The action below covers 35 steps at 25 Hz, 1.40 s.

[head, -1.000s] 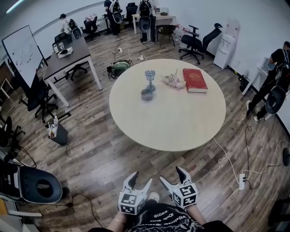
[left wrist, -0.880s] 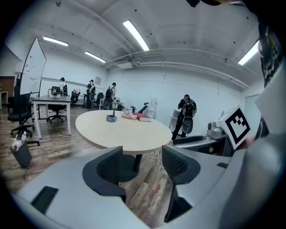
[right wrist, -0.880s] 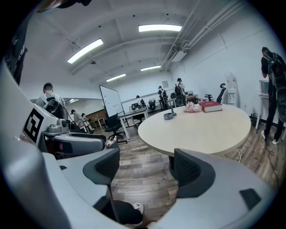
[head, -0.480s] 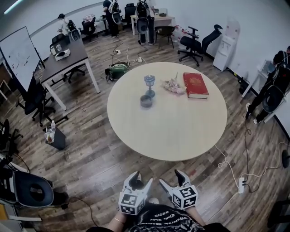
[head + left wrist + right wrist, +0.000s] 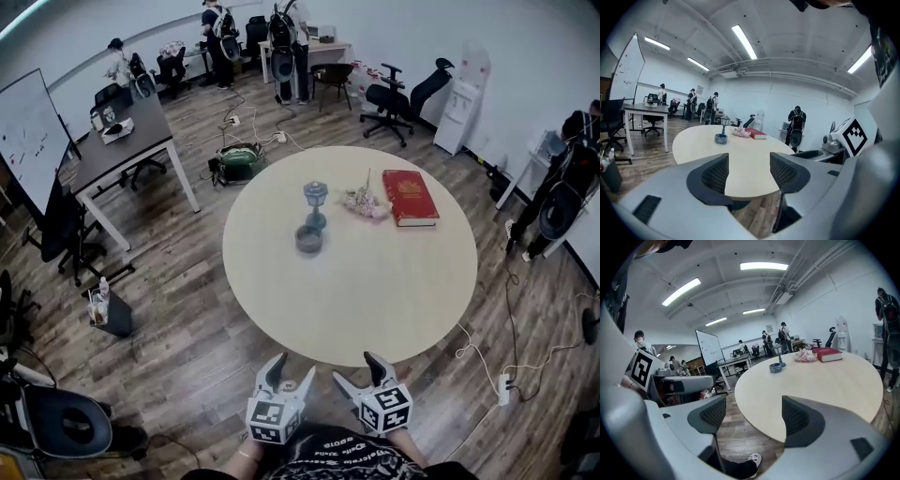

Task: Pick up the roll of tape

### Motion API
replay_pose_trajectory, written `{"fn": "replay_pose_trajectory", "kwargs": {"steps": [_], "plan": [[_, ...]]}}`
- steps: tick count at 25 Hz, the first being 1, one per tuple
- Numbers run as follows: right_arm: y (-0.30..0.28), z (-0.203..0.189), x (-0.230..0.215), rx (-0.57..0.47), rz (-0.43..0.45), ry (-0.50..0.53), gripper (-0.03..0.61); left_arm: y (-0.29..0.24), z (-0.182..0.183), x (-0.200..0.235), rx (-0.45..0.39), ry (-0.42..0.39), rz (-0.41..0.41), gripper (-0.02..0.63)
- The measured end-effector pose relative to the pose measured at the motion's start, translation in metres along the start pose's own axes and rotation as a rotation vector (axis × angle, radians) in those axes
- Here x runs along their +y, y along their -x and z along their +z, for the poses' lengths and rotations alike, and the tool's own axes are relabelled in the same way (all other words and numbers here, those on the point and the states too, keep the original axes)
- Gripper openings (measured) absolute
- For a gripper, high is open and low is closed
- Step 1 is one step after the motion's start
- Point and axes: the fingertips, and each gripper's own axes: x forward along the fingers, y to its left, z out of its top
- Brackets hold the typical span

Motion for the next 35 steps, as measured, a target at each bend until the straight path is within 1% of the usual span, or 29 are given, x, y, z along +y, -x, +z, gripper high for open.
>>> {"fn": "replay_pose_trajectory", "kwargs": {"steps": [7, 13, 19, 28, 31, 35], "plan": [[-0.049, 0.025, 0.013, -0.006, -0.033, -0.021, 0.357, -0.025, 0.024, 0.053, 0.006, -0.002, -0.033, 0.285], [-0.086, 0.036, 0.016, -0.008, -0.066, -0.048, 0.354, -0.044, 0.04, 0.09, 0.004, -0.036, -0.061, 0.285], [-0.112, 0.046, 0.012, -0.002, -0.111, -0.06, 0.344, -0.055, 0.042, 0.114, 0.034, -0.037, -0.077, 0.285], [-0.132, 0.059, -0.003, 0.029, -0.098, -0.06, 0.342, -0.073, 0.049, 0.126, 0.052, -0.007, -0.047, 0.285], [-0.136, 0.077, -0.011, 0.022, -0.093, -0.037, 0.342, -0.079, 0.053, 0.131, 0.05, -0.002, -0.022, 0.285], [-0.144, 0.116, -0.031, -0.005, -0.09, -0.006, 0.337, -0.088, 0.06, 0.134, 0.043, 0.007, 0.01, 0.285]]}}
